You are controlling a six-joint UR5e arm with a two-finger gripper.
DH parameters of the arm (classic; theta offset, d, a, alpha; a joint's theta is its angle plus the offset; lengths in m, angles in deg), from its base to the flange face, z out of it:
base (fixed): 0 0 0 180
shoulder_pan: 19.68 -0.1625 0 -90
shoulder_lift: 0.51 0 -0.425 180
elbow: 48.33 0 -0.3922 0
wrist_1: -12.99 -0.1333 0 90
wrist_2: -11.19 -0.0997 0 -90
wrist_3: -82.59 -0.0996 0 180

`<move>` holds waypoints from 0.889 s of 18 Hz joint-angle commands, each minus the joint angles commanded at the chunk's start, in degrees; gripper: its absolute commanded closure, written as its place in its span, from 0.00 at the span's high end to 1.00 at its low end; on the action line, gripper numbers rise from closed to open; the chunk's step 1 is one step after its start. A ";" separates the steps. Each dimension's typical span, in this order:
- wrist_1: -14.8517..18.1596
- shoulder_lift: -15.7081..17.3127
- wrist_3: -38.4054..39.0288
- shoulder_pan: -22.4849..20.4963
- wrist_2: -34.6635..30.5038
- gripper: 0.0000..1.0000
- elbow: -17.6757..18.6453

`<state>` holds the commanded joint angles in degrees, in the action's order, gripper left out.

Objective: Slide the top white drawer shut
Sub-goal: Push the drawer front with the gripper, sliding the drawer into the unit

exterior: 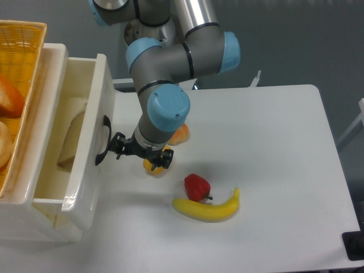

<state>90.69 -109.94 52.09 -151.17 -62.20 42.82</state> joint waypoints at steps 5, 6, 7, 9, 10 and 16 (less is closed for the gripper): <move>0.09 0.09 0.61 1.40 0.00 1.00 0.09; 0.00 0.09 0.70 1.49 0.09 1.00 0.09; 0.00 0.17 0.88 1.76 0.17 1.00 0.09; 0.00 0.18 1.40 2.28 0.18 1.00 0.17; 0.00 0.18 1.49 2.55 0.18 1.00 0.18; 0.09 0.09 1.67 3.52 0.18 1.00 0.18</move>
<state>90.78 -109.85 53.76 -147.65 -62.03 42.99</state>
